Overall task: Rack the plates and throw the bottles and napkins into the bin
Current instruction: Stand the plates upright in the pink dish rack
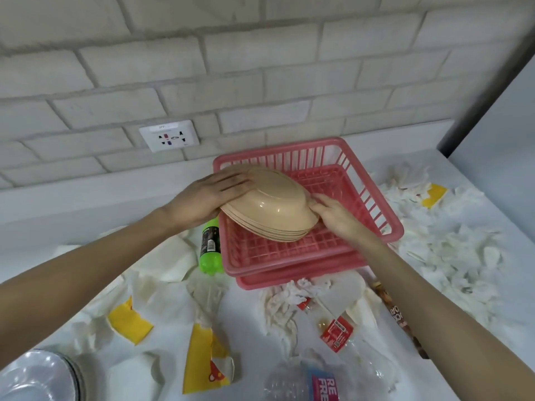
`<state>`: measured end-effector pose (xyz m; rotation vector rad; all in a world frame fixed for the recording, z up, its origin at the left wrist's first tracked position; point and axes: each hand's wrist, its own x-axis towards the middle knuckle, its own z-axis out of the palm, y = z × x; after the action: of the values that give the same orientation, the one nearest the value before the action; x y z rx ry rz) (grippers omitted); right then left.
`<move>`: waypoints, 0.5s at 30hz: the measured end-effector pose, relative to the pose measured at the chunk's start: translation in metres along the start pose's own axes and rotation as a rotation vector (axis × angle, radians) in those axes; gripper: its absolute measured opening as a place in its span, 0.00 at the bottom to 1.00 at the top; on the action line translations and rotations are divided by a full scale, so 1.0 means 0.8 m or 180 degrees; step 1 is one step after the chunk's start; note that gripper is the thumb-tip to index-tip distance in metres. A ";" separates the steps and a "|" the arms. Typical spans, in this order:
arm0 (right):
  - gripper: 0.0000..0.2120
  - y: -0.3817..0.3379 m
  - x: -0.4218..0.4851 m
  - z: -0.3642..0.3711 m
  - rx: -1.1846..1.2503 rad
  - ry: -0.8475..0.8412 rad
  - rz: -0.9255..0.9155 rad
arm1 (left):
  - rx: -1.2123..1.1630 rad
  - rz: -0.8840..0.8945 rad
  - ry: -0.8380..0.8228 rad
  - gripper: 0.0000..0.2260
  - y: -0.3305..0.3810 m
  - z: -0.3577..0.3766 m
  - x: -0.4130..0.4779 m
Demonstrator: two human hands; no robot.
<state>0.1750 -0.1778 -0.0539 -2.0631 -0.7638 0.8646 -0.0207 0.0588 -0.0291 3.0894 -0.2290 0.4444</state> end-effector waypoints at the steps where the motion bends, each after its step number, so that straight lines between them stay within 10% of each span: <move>1: 0.23 0.000 0.004 0.001 0.0450 0.0016 0.0015 | -0.0105 -0.0130 0.0064 0.27 -0.003 -0.003 0.004; 8: 0.18 -0.020 0.015 -0.028 0.1962 0.0271 -0.0473 | -0.0969 -0.1228 0.0618 0.23 -0.009 -0.059 0.037; 15: 0.26 -0.068 -0.021 -0.018 0.1662 0.0637 -0.1284 | -0.2491 -0.2218 0.1459 0.08 0.026 -0.110 0.016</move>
<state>0.1635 -0.1673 0.0025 -1.4417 -0.7181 0.5452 -0.0362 0.0392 0.0587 2.0459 0.5297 0.7586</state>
